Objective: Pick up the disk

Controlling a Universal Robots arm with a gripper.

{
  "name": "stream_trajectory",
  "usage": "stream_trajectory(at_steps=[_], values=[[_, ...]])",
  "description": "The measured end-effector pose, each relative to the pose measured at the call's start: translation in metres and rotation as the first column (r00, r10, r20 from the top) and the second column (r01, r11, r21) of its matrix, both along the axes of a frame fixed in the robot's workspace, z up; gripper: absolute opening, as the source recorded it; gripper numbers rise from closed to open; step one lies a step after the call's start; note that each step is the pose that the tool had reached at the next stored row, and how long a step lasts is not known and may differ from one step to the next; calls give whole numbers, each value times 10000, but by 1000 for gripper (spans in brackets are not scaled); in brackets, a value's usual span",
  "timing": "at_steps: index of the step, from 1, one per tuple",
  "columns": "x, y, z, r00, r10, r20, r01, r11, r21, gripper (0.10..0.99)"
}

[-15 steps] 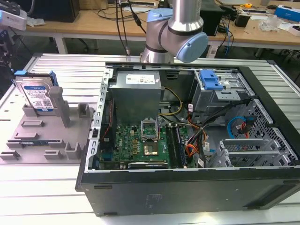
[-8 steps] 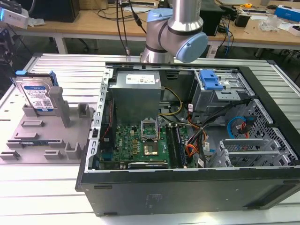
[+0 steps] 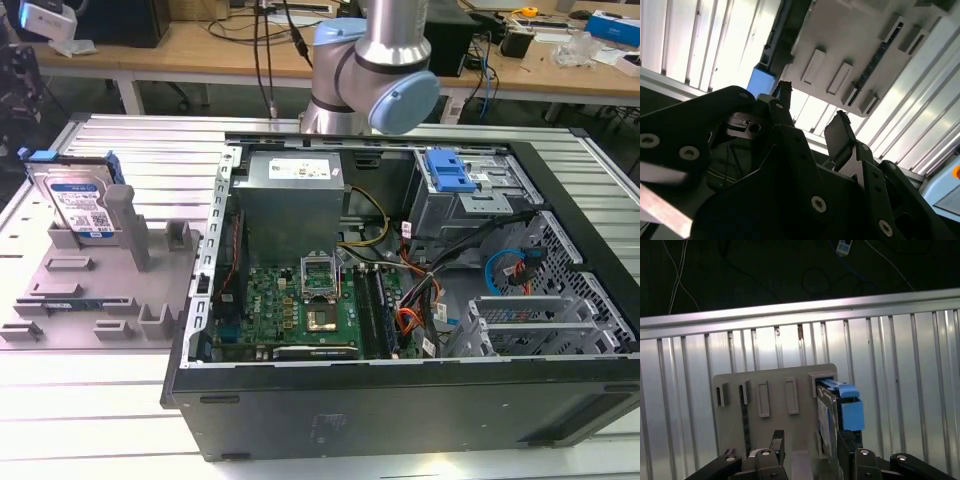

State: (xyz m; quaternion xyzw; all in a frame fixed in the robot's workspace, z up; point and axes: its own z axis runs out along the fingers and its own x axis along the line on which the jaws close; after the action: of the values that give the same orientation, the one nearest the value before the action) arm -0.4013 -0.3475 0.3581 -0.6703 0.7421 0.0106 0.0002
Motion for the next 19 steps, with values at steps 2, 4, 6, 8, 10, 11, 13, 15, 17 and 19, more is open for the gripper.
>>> stream_trajectory(at_steps=[2, 4, 6, 8, 10, 11, 13, 15, 17, 19], values=[[-2, 109, -1, 10000, 3, 2, -3, 10000, 0, 541], [-11, 254, -3, 10000, 2, 2, -2, 10000, -15, 541], [-43, 290, -14, 10000, 0, 10, 0, 10000, -80, 541], [-92, 293, -34, 10000, 25, 26, -24, 9999, -133, 541], [-98, 292, -55, 9999, 78, 71, -77, 9999, -133, 541], [-98, 292, -66, 9999, 98, 79, -97, 9999, -133, 541], [-100, 301, -102, 9999, 141, 93, -140, 9998, -134, 541], [-100, 316, -164, 9997, 201, 101, -200, 9997, -138, 541], [-100, 316, -189, 9997, 210, 101, -209, 9997, -155, 541], [-101, 318, -227, 9997, 219, 100, -217, 9996, -176, 541]])
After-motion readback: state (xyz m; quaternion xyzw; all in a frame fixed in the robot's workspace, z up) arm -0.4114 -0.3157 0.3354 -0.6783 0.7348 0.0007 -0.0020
